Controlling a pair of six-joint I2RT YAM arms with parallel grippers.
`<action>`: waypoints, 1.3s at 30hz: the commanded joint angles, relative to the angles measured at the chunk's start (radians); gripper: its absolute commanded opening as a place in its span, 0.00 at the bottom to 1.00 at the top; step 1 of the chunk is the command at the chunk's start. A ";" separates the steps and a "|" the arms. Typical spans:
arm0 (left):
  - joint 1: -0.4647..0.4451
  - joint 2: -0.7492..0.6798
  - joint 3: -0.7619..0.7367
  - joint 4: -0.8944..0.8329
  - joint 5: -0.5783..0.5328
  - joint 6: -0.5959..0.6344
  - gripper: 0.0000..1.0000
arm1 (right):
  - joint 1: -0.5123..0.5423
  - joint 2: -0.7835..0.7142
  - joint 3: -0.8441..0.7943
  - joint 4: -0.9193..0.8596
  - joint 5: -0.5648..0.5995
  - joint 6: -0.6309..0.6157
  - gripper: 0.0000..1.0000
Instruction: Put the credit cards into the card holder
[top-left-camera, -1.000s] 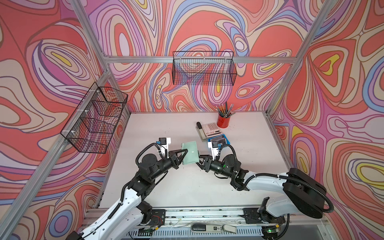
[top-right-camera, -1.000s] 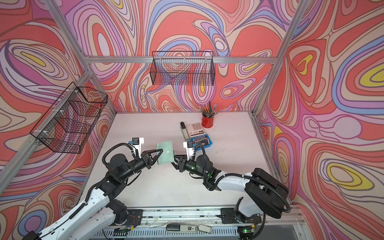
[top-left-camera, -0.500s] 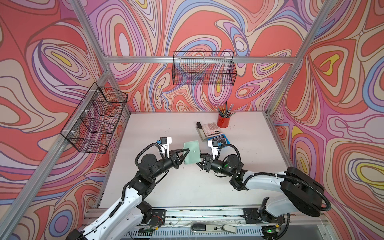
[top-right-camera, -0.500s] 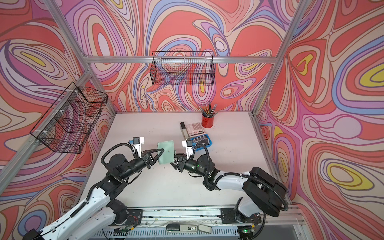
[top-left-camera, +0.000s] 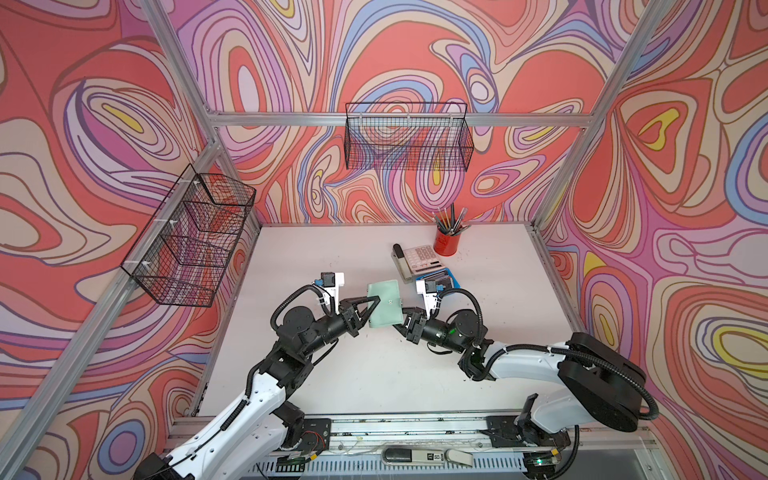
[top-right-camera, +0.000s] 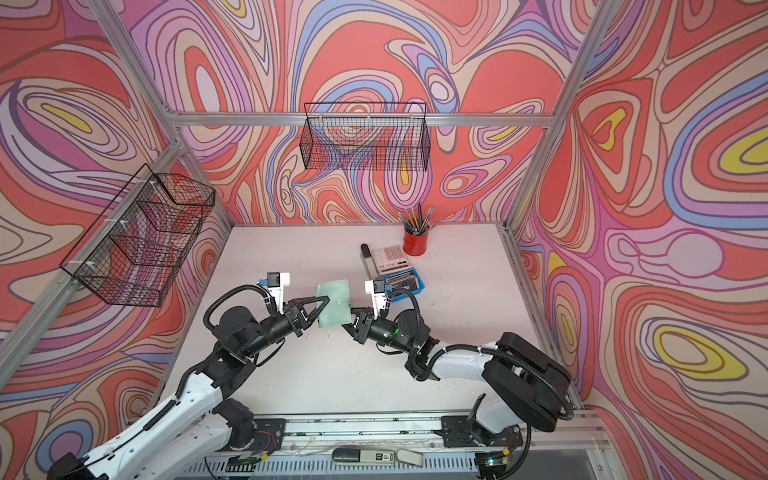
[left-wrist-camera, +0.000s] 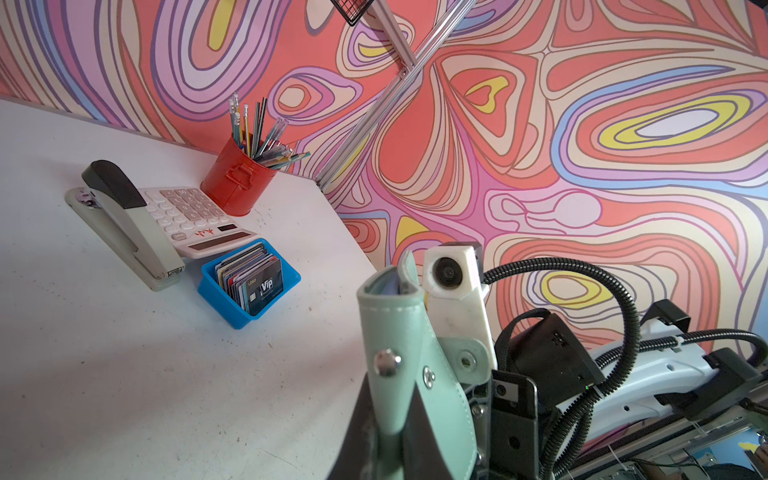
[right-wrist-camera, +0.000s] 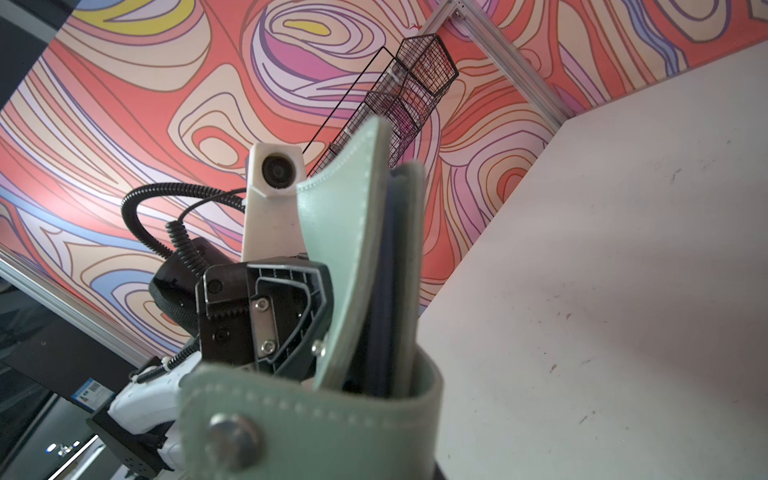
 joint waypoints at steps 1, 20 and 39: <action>-0.001 0.019 0.031 -0.038 0.041 0.016 0.09 | 0.010 0.002 0.015 0.070 -0.023 0.010 0.00; -0.005 0.027 0.333 -0.921 -0.327 0.120 0.62 | 0.021 -0.228 -0.036 -0.511 0.327 -0.120 0.00; -0.444 0.250 0.409 -0.841 -0.617 0.126 0.60 | 0.054 -0.197 -0.101 -0.590 0.456 -0.137 0.00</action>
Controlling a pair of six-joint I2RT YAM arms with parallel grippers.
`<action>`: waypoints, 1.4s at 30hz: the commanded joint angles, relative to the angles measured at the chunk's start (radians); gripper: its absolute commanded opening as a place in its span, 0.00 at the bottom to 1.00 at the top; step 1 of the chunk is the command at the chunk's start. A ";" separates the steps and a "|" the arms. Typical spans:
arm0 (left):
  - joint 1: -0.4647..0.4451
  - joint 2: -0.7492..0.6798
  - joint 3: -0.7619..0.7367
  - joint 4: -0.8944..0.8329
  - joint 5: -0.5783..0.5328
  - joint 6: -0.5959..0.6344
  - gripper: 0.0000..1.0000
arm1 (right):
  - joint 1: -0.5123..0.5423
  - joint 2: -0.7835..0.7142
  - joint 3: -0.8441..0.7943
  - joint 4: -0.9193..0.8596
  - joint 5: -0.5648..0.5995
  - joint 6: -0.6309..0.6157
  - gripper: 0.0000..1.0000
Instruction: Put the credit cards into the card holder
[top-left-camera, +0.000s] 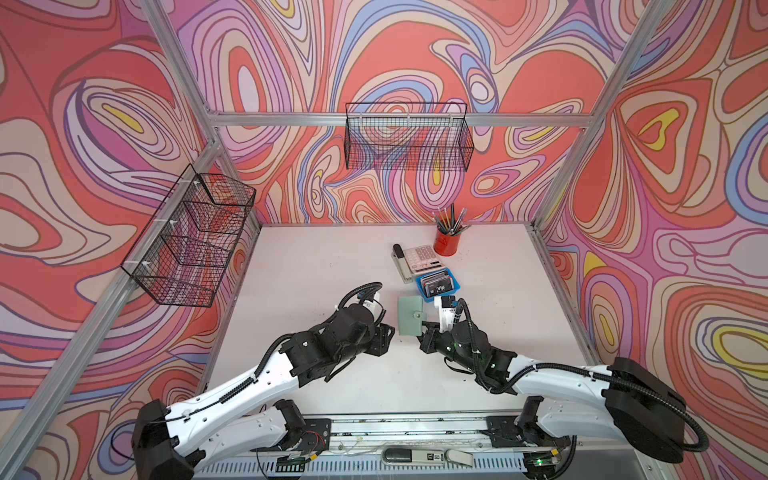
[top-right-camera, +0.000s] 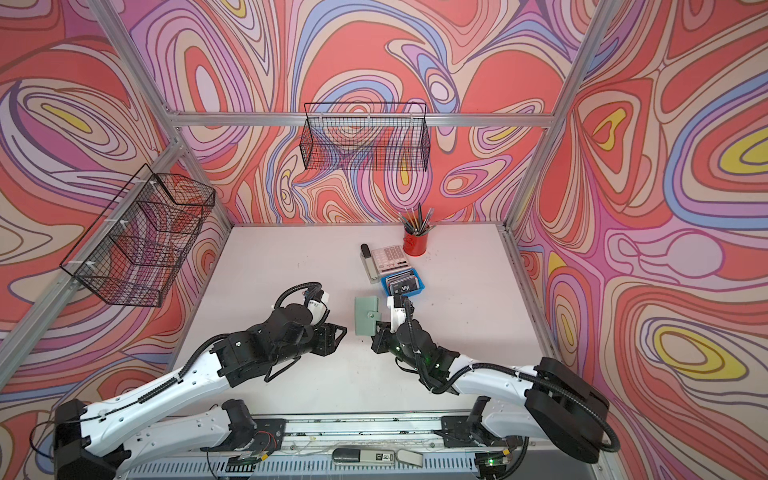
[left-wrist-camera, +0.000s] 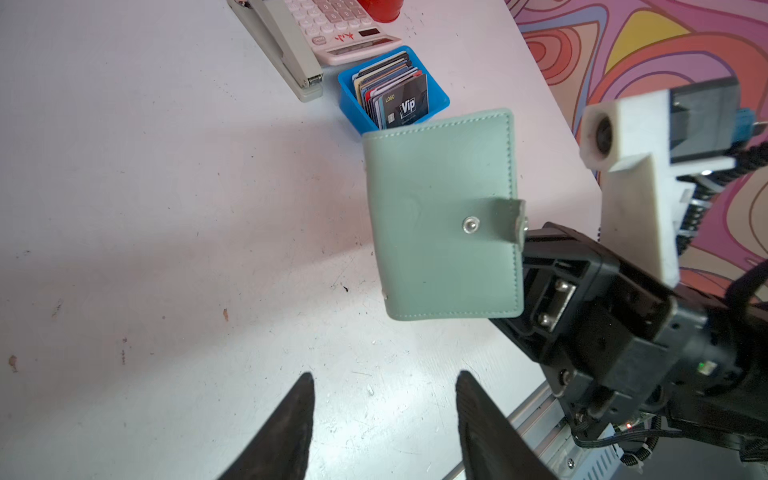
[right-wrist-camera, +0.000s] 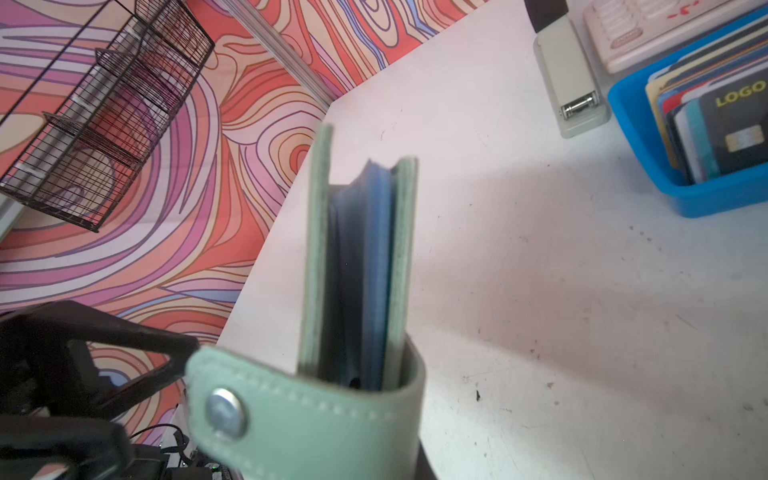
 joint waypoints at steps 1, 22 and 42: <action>-0.017 0.036 0.042 0.025 -0.045 0.008 0.62 | 0.025 0.044 0.025 0.031 0.029 -0.016 0.00; -0.028 0.183 0.072 0.081 -0.090 0.009 0.74 | 0.145 0.123 0.059 0.130 0.064 -0.037 0.00; -0.028 0.253 0.139 0.007 -0.270 -0.027 0.61 | 0.169 0.124 0.052 0.132 0.095 -0.071 0.00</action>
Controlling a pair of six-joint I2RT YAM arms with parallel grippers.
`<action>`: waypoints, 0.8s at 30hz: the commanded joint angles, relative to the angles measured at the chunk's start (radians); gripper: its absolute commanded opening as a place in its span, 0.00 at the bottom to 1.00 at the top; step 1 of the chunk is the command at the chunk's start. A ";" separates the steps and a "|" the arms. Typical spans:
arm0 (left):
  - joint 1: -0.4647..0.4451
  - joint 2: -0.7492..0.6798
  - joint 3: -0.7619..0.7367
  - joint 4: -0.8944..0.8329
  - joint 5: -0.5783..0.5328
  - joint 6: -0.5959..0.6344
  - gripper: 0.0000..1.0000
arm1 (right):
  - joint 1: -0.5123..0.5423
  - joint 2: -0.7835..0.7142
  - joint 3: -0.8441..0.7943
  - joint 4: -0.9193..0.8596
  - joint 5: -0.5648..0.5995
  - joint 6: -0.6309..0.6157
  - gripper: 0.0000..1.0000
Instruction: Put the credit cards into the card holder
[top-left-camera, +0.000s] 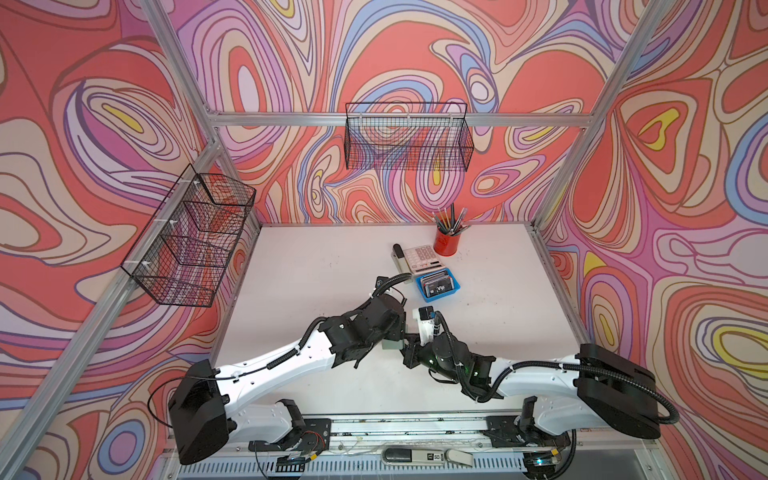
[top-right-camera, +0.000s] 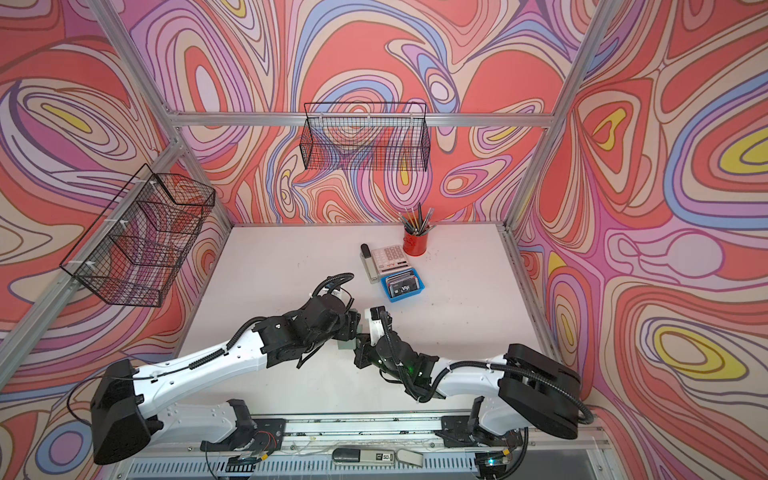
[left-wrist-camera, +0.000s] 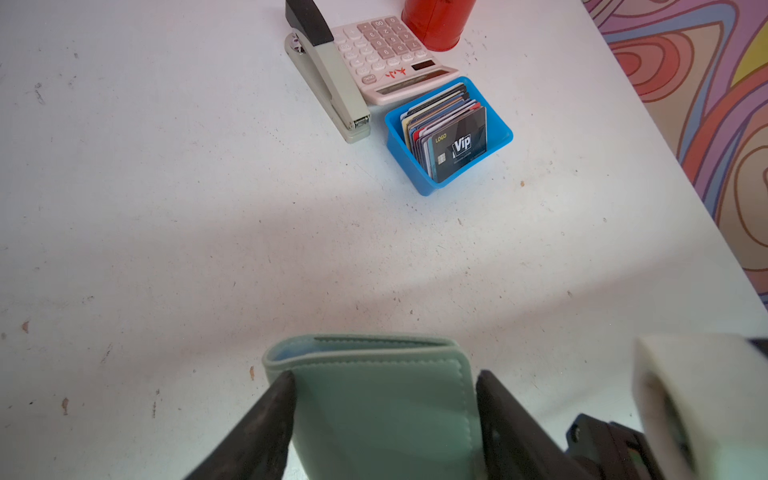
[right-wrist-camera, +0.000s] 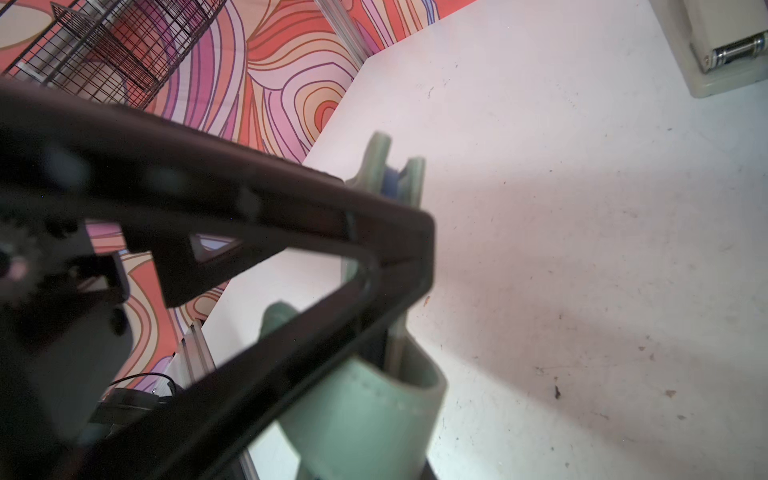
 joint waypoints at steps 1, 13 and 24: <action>-0.004 -0.018 0.009 -0.047 -0.065 -0.024 0.57 | 0.007 -0.026 -0.004 0.028 0.034 -0.007 0.00; -0.001 -0.123 -0.077 -0.053 -0.073 -0.043 0.45 | 0.007 -0.063 -0.038 0.035 0.092 0.030 0.00; 0.008 -0.220 -0.189 -0.038 -0.098 -0.077 0.43 | 0.007 -0.051 -0.025 0.030 0.104 0.056 0.00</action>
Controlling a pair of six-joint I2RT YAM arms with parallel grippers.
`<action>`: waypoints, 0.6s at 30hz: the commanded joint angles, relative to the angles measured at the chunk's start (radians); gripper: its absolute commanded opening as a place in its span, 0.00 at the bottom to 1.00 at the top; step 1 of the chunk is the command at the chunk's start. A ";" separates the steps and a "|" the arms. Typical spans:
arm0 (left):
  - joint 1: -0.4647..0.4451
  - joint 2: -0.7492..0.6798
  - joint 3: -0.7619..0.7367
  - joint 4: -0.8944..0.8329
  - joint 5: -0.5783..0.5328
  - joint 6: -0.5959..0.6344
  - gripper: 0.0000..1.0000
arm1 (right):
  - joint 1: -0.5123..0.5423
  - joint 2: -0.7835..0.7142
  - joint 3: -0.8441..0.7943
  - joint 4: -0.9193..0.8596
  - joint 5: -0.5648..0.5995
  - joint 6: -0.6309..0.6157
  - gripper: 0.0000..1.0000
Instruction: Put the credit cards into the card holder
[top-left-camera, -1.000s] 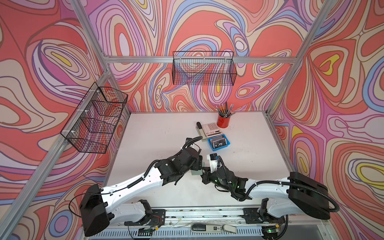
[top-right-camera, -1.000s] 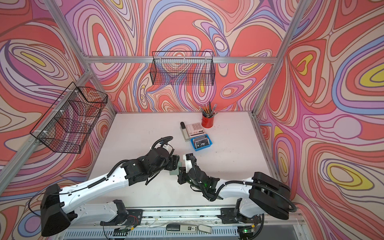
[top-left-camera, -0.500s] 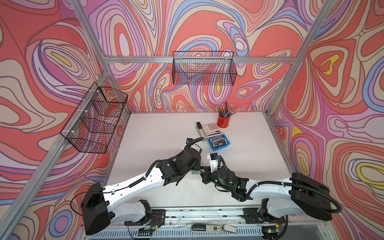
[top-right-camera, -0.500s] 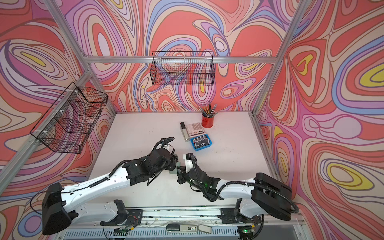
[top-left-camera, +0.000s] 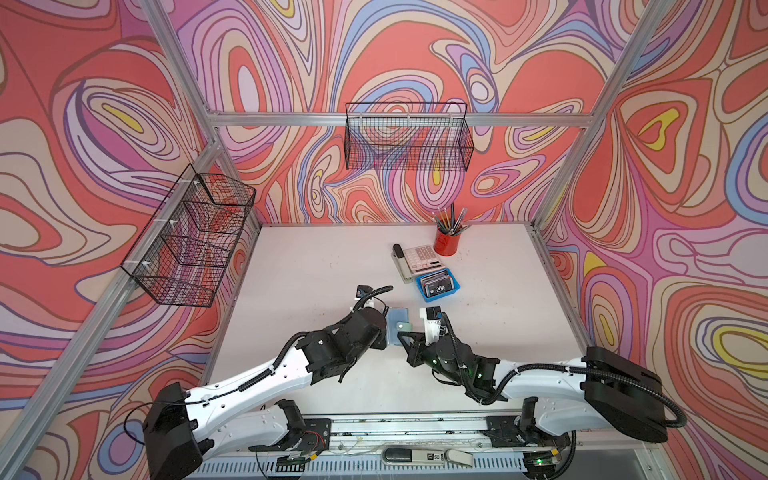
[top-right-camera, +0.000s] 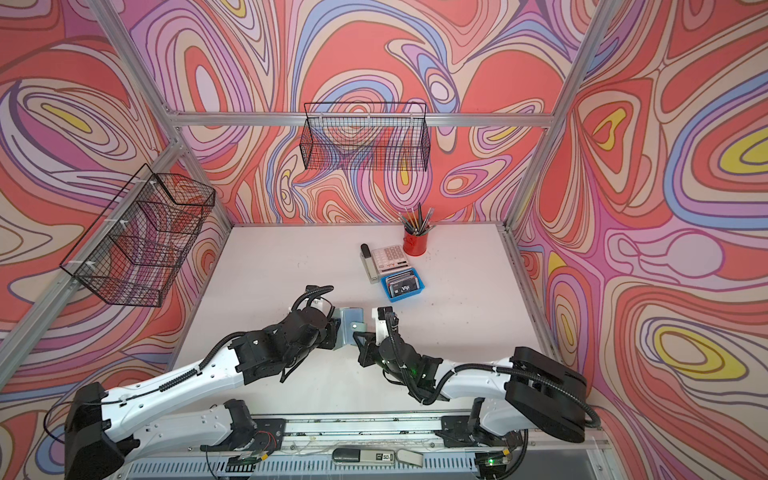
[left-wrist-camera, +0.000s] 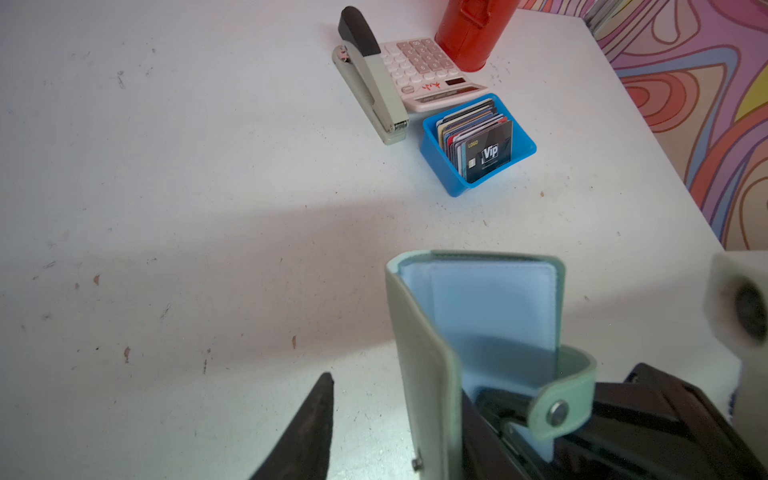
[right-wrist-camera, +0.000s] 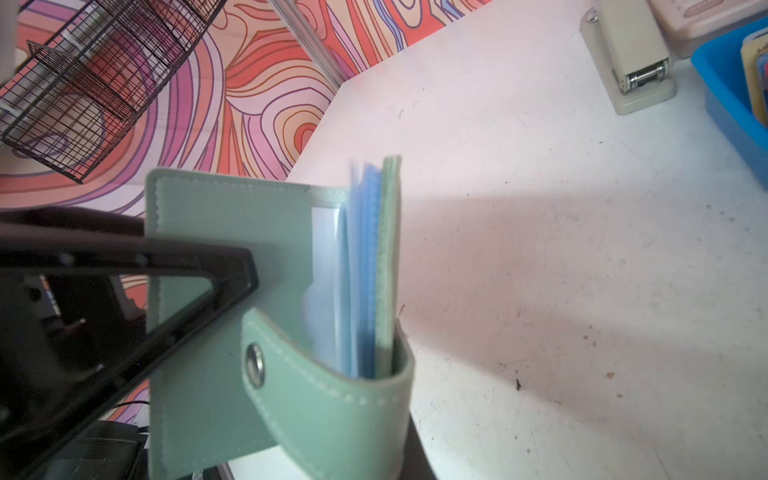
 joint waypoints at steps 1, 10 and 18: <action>0.013 -0.022 -0.025 -0.029 -0.025 -0.026 0.42 | 0.003 -0.006 0.002 0.050 0.012 0.024 0.00; 0.044 -0.089 -0.099 0.024 0.041 -0.017 0.38 | 0.004 0.023 -0.016 0.101 -0.005 0.059 0.00; 0.192 -0.157 -0.243 0.211 0.310 -0.010 0.27 | 0.003 0.111 -0.048 0.198 -0.041 0.139 0.00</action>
